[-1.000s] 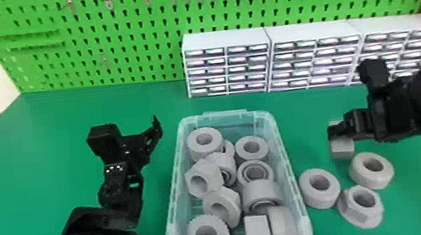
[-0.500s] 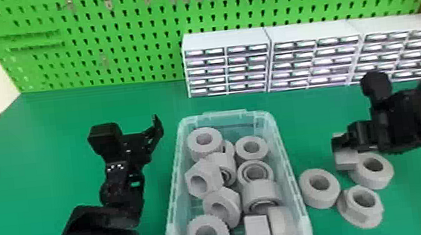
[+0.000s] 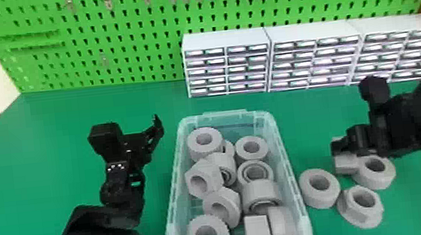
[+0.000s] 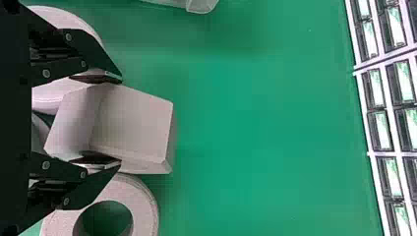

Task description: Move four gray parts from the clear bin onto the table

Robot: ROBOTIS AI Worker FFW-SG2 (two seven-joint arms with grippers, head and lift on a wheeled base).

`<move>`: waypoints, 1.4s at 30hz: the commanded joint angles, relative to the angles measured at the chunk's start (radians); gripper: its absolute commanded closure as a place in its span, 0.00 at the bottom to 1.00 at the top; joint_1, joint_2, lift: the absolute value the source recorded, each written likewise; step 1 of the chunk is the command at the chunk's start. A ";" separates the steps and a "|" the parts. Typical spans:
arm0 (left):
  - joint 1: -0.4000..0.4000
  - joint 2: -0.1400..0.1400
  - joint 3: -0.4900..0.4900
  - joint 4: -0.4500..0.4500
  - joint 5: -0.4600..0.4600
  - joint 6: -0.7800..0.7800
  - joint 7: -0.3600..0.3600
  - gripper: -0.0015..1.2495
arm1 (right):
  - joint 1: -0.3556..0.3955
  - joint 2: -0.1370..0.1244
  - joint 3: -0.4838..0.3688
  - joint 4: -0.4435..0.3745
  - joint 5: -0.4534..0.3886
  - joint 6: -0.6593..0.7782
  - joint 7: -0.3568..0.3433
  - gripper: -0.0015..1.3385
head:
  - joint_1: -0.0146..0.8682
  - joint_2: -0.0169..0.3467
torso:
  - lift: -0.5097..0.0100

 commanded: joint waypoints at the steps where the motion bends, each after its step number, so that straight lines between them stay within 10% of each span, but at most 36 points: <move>1: 0.000 -0.002 0.000 0.000 0.000 0.000 0.000 0.08 | 0.000 0.001 0.001 0.001 0.000 0.000 0.000 0.69 | 0.80 0.24 | 0.88; 42: 0.000 -0.003 0.002 0.002 0.000 0.000 0.000 0.08 | -0.009 0.002 0.019 0.008 0.048 0.021 0.000 0.37 | 0.80 0.24 | 0.88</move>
